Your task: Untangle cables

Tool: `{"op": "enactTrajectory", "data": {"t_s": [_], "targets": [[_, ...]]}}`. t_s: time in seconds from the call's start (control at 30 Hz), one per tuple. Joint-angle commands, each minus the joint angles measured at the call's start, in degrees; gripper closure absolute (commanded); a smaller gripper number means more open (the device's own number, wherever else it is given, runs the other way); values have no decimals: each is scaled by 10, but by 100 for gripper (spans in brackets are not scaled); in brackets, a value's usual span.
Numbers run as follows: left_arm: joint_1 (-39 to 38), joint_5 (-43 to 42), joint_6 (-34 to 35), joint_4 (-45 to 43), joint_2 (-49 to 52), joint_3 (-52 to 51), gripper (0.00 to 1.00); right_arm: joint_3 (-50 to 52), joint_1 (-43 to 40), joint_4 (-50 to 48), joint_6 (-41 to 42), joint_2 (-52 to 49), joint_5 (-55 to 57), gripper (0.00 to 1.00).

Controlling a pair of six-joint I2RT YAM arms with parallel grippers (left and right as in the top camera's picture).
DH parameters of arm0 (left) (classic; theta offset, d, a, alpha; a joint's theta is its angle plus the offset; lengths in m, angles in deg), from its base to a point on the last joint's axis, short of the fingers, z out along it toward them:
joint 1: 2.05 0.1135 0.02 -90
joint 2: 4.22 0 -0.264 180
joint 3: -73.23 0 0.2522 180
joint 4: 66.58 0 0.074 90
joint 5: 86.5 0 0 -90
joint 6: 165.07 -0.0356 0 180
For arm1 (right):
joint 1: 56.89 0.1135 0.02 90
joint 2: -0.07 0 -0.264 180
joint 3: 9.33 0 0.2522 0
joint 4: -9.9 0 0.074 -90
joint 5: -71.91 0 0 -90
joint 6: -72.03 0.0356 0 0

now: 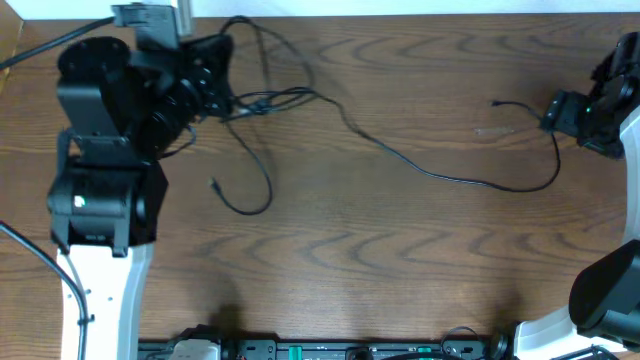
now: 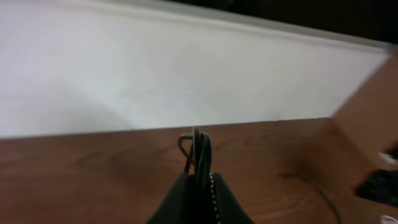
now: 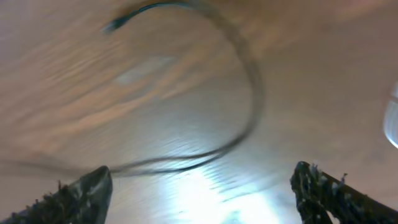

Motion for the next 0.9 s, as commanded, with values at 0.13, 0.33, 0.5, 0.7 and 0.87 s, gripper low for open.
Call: {"op": "enactTrajectory", "data": {"t_s": [0.13,0.33,0.5,0.7,0.87], "targets": [[-38,-8,5,-14,0,1,92,1,50,64,-418,-3,-460,2],[-77,-7,5,-19,0,1,92,1,122,74,-510,-3,-476,6],[-119,-7,5,-33,-1,1,92,6,195,-5,-489,-3,-466,9],[-134,-7,5,-42,-15,1,92,30,238,-127,-394,-4,-442,13],[-134,-7,5,-46,-31,2,92,44,281,-176,-382,-5,-444,13]]}}
